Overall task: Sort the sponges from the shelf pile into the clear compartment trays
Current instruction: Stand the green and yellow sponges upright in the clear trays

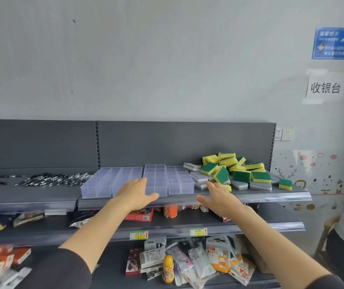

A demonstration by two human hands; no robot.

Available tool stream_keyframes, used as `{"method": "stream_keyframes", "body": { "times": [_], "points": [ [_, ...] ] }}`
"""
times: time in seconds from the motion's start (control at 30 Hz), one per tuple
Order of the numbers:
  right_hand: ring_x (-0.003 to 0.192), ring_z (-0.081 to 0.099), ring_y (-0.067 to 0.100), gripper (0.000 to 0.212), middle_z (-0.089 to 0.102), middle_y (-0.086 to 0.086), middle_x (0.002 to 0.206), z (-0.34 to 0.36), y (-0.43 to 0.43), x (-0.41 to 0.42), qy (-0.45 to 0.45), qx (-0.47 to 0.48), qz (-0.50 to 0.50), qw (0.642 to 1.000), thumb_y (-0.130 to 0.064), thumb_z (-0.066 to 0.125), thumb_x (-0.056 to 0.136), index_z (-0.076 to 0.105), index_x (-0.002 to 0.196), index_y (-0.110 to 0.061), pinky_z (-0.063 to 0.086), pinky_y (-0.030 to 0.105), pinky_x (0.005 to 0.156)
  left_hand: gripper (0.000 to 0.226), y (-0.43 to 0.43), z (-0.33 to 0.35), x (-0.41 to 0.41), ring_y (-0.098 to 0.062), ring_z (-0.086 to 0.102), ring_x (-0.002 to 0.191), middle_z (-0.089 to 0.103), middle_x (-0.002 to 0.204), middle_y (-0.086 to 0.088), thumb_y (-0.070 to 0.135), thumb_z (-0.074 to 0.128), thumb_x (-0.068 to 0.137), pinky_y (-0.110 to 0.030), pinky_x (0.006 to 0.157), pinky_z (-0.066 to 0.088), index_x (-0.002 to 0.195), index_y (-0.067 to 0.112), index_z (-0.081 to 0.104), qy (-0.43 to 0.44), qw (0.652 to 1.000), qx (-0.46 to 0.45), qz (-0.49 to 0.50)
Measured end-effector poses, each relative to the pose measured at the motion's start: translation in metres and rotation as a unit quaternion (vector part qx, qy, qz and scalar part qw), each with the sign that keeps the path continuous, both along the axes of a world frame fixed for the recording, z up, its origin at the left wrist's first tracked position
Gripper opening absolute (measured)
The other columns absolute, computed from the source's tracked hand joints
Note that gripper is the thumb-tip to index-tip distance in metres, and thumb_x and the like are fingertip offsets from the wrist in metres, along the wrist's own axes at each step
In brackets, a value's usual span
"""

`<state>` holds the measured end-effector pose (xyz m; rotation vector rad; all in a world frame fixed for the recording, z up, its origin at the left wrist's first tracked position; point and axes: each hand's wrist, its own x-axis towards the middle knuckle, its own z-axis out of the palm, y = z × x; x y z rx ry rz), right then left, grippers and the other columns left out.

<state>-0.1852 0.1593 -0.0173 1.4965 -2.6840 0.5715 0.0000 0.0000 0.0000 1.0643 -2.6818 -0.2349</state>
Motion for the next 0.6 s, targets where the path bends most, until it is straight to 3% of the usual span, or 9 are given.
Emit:
{"method": "stream_keyframes", "body": {
  "times": [0.6],
  "points": [
    [0.135,0.03,0.029,0.07,0.031,0.011,0.147,-0.011,0.017,-0.059,-0.004,0.019,0.005,1.0,-0.05,0.045,0.09,0.018,0.145,-0.017,0.036,0.043,0.106,0.073,0.019,-0.012,-0.057,-0.024,0.028,0.141,0.026,0.154,-0.004,0.052,0.046,0.09,-0.04,0.109,0.034,0.147,0.014,0.02,-0.015,1.0,0.003,0.007]
  ]
}}
